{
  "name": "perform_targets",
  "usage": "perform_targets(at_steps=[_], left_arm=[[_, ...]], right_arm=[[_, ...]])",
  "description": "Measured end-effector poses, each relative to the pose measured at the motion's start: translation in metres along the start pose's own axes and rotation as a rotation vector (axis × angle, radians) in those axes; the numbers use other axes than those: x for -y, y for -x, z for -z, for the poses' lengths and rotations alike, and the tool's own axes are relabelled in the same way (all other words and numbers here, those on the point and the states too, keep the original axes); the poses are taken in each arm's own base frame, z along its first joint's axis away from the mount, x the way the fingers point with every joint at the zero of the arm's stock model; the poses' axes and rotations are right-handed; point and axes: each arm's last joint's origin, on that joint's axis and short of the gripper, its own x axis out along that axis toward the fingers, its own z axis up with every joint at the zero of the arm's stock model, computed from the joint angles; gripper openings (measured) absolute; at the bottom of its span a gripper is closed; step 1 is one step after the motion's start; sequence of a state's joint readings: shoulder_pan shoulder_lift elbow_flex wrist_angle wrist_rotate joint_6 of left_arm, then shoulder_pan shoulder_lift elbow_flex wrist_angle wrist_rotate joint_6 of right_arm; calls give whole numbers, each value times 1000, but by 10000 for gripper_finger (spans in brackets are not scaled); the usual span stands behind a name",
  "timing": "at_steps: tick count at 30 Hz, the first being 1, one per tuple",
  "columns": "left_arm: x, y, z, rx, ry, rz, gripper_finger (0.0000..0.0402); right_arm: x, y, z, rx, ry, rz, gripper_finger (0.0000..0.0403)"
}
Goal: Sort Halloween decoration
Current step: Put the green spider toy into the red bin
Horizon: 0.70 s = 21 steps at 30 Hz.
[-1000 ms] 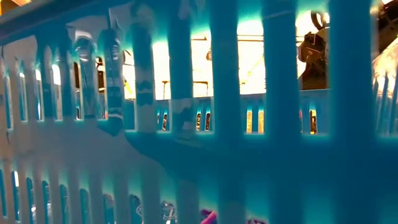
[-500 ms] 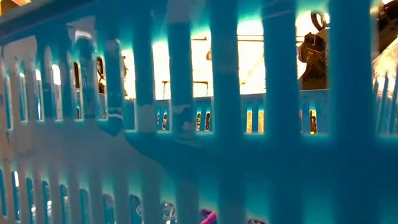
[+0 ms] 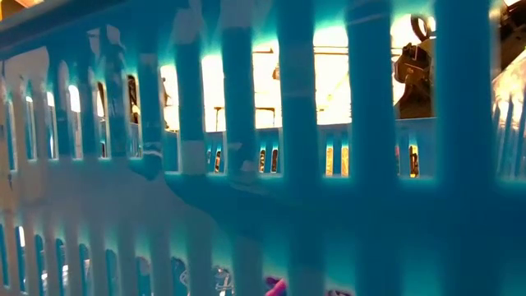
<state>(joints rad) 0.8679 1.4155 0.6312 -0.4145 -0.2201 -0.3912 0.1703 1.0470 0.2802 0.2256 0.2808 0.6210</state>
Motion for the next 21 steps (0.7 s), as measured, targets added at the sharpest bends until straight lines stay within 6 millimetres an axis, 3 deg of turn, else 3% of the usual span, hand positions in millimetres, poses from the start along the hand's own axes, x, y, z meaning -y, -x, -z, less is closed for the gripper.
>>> perform_targets(at_steps=[17,21], left_arm=[[2,1,5,-47,187,-1,172],[-3,1,7,-36,274,-82,162]], right_arm=[[0,0,0,0,0,0,91],[0,0,0,0,0,0,91]])
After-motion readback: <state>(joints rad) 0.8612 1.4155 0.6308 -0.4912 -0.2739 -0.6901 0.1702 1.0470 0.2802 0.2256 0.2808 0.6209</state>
